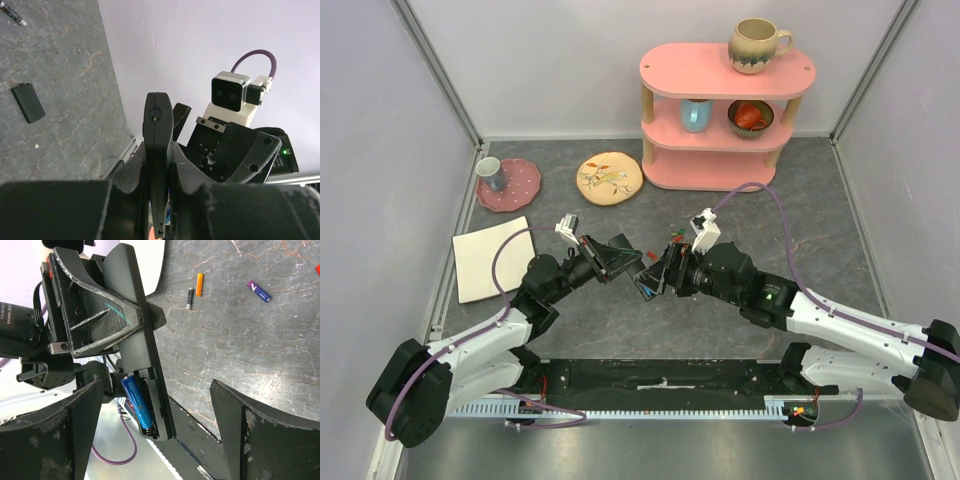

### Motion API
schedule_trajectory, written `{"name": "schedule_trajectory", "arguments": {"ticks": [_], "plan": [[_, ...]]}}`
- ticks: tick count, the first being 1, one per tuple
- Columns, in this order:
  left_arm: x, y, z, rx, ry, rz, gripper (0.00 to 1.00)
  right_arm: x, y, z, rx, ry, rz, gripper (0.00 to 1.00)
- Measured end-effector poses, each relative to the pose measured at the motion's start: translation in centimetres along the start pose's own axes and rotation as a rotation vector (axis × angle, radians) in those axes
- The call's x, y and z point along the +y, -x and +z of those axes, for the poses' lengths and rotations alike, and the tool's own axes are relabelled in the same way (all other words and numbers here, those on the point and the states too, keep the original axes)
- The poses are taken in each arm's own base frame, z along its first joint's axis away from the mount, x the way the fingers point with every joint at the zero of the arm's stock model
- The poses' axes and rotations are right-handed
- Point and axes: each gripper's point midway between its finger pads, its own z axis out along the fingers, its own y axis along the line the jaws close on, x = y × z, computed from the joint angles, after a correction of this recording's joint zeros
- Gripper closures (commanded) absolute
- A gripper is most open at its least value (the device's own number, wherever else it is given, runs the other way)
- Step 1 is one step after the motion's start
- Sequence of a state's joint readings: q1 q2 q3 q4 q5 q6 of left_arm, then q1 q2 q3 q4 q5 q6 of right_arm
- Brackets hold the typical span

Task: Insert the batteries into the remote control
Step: Load the battery into the remote control.

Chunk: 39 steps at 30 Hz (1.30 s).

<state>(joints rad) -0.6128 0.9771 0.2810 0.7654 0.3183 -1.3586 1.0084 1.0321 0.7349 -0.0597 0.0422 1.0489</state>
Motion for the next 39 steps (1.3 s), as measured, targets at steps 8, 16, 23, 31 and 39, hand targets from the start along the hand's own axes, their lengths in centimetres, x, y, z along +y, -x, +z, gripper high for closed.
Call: {"name": "schedule_trajectory", "arguments": {"ticks": [8, 16, 23, 31, 39], "plan": [[-0.6, 0.1, 0.0, -0.004, -0.026, 0.009, 0.98, -0.1, 0.2, 0.3, -0.016, 0.029, 0.047, 0.08], [-0.9, 0.1, -0.2, -0.012, -0.063, 0.021, 0.98, 0.9, 0.9, 0.4, -0.04, 0.069, 0.073, 0.09], [-1.2, 0.2, -0.2, -0.015, -0.079, 0.026, 0.98, 0.5, 0.6, 0.8, -0.034, 0.061, 0.084, 0.12], [-1.3, 0.2, -0.2, -0.015, -0.08, 0.027, 0.98, -0.3, -0.1, 1.0, -0.023, 0.049, 0.101, 0.14], [-1.3, 0.2, -0.2, -0.017, -0.082, 0.028, 0.98, -0.6, -0.3, 1.0, -0.024, 0.049, 0.11, 0.15]]}}
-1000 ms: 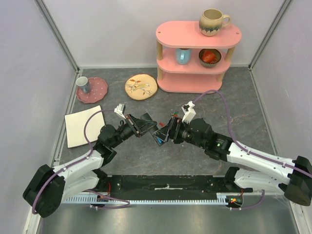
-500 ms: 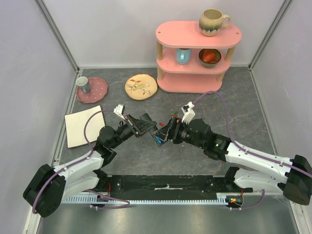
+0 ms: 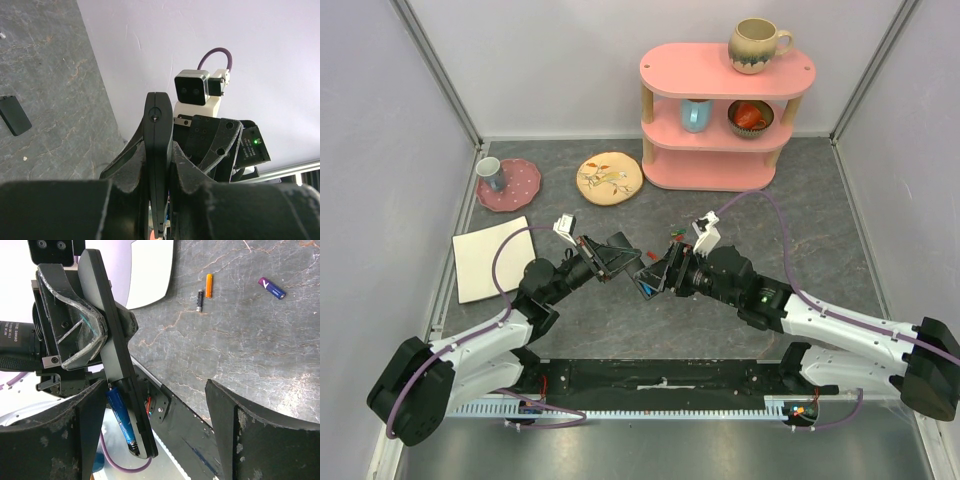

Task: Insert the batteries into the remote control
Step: Load the battery into the remote control.

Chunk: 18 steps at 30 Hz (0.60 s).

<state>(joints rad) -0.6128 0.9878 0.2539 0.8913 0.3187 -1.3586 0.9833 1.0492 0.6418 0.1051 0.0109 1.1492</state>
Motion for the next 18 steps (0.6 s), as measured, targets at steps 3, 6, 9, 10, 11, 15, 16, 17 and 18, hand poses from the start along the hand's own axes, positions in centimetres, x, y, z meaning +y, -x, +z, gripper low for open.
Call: {"name": "schedule_trajectory", "arguments": {"ticks": [3, 6, 9, 10, 11, 15, 16, 17, 18], "plan": [[-0.01, 0.01, 0.0, 0.0, 0.0, 0.0, 0.98, 0.01, -0.01, 0.03, -0.002, 0.003, 0.003, 0.15], [-0.01, 0.01, 0.0, 0.0, 0.0, 0.0, 0.98, 0.03, -0.12, 0.09, 0.003, 0.008, 0.005, 0.13], [-0.01, 0.01, 0.0, 0.0, 0.0, 0.0, 0.98, 0.01, -0.28, 0.18, 0.012, 0.01, 0.005, 0.11], [-0.02, 0.01, 0.0, -0.001, -0.001, 0.0, 0.98, 0.01, -0.31, 0.19, 0.014, 0.01, 0.005, 0.1], [-0.03, 0.01, 0.0, -0.001, -0.001, 0.0, 0.98, 0.01, -0.32, 0.18, 0.014, 0.011, 0.004, 0.09], [-0.02, 0.02, 0.0, -0.001, -0.001, 0.0, 0.98, 0.03, -0.37, 0.16, 0.018, 0.011, 0.004, 0.08], [0.01, 0.02, -0.01, -0.002, 0.0, 0.001, 0.98, 0.02, -0.38, 0.14, 0.018, 0.01, 0.003, 0.08], [0.08, 0.01, -0.04, -0.002, 0.001, 0.0, 0.98, 0.02, -0.37, 0.11, 0.018, 0.009, 0.003, 0.07], [0.19, -0.02, -0.08, -0.002, 0.004, -0.001, 0.98, 0.08, -0.32, 0.05, 0.018, 0.009, 0.002, 0.07]]}}
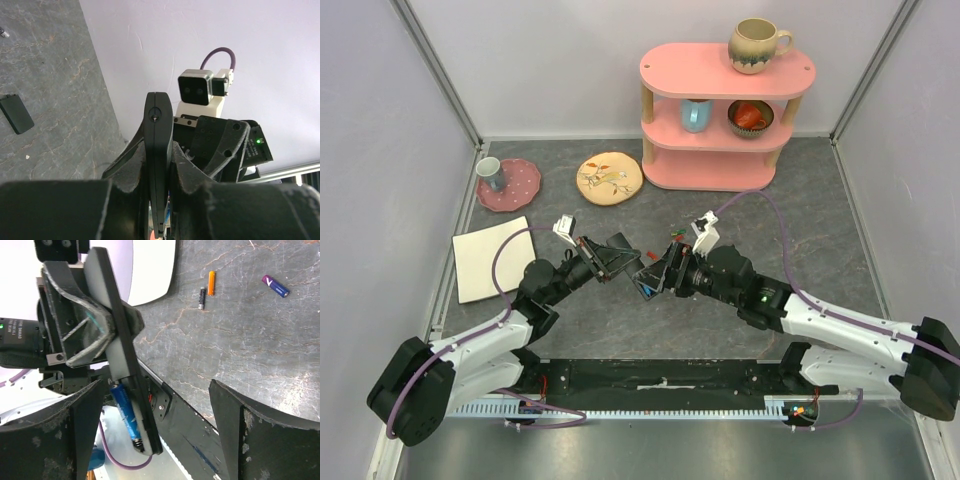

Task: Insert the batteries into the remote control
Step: Load the battery into the remote control.

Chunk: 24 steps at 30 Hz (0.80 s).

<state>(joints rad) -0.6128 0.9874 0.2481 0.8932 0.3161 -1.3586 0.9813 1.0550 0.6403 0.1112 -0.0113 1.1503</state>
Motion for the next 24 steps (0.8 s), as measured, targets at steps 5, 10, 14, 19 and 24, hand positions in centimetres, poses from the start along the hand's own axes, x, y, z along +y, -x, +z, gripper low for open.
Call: {"name": "schedule_trajectory", "arguments": {"ticks": [5, 10, 14, 19, 24], "plan": [[0.4, -0.1, -0.1, 0.001, 0.009, -0.002, 0.98, 1.4, 1.1, -0.7, -0.031, 0.029, -0.006, 0.07], [0.3, -0.1, -0.1, 0.0, 0.008, -0.002, 0.98, 2.2, 1.9, -1.2, -0.058, 0.052, -0.002, 0.09], [0.2, 0.0, -0.1, -0.004, 0.001, 0.003, 0.98, 2.2, 2.1, -1.2, -0.066, 0.054, 0.028, 0.1], [-0.5, 0.5, -0.3, -0.035, -0.026, 0.026, 0.98, 1.5, 2.1, -0.9, -0.073, 0.05, 0.077, 0.12], [-1.2, 0.9, -0.7, -0.061, -0.05, 0.043, 0.98, 1.3, 2.3, -0.4, -0.08, 0.049, 0.112, 0.12]]}}
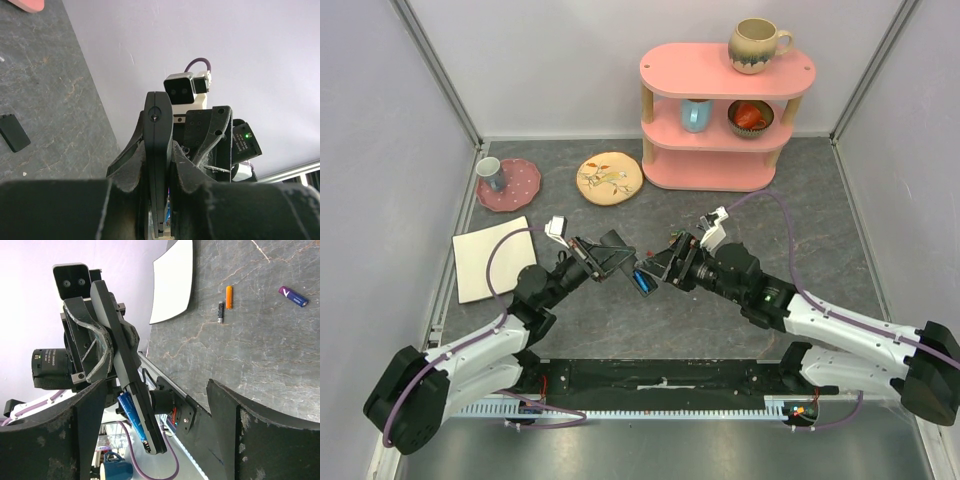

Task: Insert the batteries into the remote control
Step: Load the battery into the remote control.

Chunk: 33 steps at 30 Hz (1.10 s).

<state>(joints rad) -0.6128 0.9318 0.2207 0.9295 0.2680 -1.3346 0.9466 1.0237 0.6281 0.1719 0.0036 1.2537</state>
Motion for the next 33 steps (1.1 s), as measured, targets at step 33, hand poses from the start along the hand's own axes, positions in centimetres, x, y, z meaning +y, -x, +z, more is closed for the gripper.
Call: {"name": "schedule_trajectory", "arguments": {"ticks": [33], "plan": [[0.3, 0.8, 0.0, -0.051, 0.004, 0.021, 0.98, -0.5, -1.9, 1.2, 0.068, 0.041, 0.089, 0.2]]}}
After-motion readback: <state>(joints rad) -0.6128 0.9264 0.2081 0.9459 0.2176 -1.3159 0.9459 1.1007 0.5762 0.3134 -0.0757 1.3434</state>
